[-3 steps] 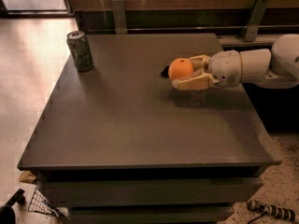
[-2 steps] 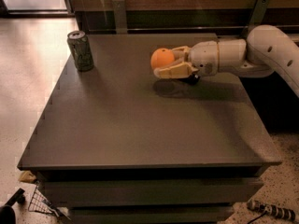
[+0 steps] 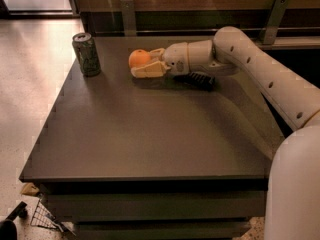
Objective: Move orange near green can
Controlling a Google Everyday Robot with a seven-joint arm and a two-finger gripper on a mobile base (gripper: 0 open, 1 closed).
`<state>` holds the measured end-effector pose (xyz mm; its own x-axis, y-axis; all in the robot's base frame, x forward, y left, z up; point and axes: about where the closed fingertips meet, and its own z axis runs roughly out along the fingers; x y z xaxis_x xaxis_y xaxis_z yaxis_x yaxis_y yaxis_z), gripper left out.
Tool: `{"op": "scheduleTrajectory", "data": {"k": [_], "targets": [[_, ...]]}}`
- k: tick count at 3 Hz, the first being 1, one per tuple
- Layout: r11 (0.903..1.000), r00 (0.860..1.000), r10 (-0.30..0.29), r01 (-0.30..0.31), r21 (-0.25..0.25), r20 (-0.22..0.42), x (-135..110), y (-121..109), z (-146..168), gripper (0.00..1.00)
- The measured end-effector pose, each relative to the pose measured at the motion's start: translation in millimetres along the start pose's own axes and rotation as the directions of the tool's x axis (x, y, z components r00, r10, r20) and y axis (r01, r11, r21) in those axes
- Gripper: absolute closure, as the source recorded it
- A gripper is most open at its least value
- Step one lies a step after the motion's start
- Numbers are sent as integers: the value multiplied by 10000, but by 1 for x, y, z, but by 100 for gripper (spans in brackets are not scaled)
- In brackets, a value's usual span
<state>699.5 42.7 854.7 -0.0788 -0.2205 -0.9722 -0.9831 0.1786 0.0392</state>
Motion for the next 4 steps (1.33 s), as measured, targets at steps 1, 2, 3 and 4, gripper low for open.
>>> {"op": "scheduleTrajectory", "data": {"k": [1,2,3,4], "targets": [[9994,9999,65,-70,-341,-151,6,-2,34,100],[9979,9995,-146,129,-628,-271,8,8,59,100],[9941,9971,-716,693,-833,-248,2,22,79,100],[9898,9938,-1110,1113,-887,84,-5,28,86,100]]}}
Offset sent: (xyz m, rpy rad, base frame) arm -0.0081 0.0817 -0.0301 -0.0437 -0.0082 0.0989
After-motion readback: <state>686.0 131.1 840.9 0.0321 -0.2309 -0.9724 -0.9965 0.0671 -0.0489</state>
